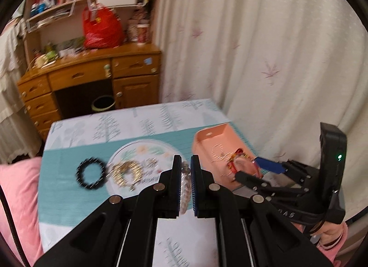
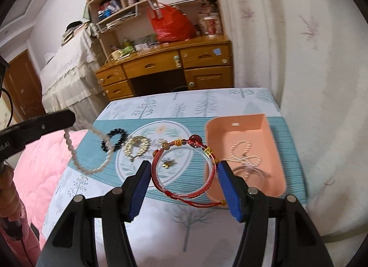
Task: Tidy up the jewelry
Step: 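Carry both bracelets into the peach box and open both tools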
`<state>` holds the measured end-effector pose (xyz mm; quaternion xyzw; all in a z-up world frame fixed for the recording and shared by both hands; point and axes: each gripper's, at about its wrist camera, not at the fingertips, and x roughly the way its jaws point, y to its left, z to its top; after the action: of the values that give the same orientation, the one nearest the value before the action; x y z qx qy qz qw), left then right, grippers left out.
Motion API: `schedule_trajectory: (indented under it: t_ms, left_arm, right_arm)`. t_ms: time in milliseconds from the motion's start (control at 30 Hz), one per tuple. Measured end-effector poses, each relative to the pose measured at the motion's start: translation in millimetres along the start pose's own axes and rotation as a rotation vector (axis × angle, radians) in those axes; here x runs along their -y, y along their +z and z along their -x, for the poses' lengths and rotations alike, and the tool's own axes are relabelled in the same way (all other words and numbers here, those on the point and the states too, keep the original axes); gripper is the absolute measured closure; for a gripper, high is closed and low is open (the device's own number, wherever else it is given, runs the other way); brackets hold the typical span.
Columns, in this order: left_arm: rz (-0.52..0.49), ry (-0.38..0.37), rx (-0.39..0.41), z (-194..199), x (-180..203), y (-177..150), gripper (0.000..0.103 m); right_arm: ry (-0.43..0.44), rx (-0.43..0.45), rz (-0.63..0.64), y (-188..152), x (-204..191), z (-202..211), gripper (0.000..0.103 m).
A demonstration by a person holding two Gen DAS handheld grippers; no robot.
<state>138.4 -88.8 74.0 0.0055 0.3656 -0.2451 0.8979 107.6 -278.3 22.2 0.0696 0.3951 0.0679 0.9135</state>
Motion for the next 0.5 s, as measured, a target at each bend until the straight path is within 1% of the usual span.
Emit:
schedule_trajectory:
  t_ms: [100,300,500]
  left_arm:
    - [-0.024,-0.04,-0.002,-12.5,17.1,9.8,0.097]
    - [-0.088,-0.093,-0.045,-52.5,50.1,24.6,0.097]
    - [-0.108,-0.159,-0.07,-89.5,73.2,29.2,0.097]
  right_arm:
    - [-0.021,0.002,-0.025,0.1,16.8,1.3,0.043]
    - [-0.046,0.01,-0.098,-2.1,49.8,0.3,0.043]
    - [-0.077,-0.025,-0.165,-8.4,77.0,-11.5,0.043]
